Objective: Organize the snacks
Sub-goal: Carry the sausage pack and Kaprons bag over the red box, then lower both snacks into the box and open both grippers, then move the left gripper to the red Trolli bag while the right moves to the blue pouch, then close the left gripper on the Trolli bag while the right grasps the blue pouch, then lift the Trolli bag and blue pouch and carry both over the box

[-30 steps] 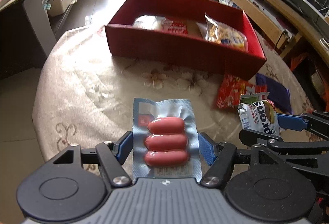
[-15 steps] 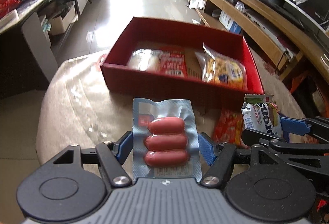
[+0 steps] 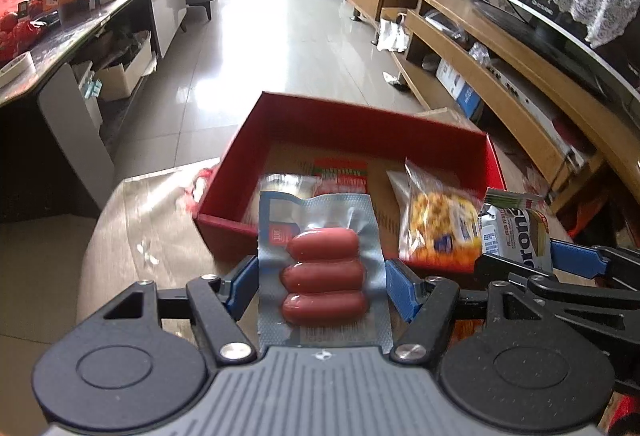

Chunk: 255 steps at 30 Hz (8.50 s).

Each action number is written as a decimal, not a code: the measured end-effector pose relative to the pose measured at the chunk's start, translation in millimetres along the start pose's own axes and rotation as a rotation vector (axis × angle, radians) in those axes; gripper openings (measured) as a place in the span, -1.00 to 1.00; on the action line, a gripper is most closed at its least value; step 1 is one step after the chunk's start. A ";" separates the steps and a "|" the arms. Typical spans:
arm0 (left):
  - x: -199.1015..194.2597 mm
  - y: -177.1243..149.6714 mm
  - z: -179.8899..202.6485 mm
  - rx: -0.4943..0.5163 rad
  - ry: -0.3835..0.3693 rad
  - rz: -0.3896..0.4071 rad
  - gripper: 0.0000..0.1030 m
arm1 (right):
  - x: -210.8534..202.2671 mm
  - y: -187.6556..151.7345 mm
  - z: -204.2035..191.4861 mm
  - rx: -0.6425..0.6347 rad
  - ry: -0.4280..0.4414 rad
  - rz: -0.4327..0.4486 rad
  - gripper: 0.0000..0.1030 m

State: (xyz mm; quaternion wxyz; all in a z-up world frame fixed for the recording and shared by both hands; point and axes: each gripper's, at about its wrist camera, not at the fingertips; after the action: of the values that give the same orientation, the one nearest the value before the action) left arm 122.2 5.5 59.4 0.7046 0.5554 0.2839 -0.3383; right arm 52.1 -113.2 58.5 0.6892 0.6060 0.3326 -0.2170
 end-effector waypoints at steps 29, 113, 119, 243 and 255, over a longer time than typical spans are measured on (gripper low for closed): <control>95.7 34.3 13.6 0.025 0.134 -0.018 0.29 | 88.5 27.2 19.4 -0.006 -0.021 -0.069 0.29; 58.5 -103.9 61.6 0.244 0.049 -0.342 0.52 | -10.9 -66.3 104.5 0.160 -0.112 -0.130 0.54; 43.9 -89.7 59.0 -0.005 -0.020 -0.305 0.51 | -16.0 -64.5 105.5 0.169 -0.106 -0.112 0.56; 15.0 -56.4 19.2 -0.037 -0.043 -0.131 -0.05 | 9.7 -40.2 7.0 -0.088 -0.048 -0.140 0.53; 20.2 4.1 25.7 -0.091 -0.042 -0.030 -0.05 | 14.2 7.5 23.2 0.012 -0.049 -0.012 0.53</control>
State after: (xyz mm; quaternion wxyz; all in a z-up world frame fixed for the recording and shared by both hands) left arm 138.4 -22.2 51.9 0.7300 0.5112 0.2924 -0.3469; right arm 71.6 -133.2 54.5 0.6923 0.6027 0.3177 -0.2378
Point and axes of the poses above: each gripper's, at about its wrist camera, not at the fingertips, and x roughly the way its jaws point, z to its right, y to its top, and after that the axes turned 11 degrees about -x, right-handed
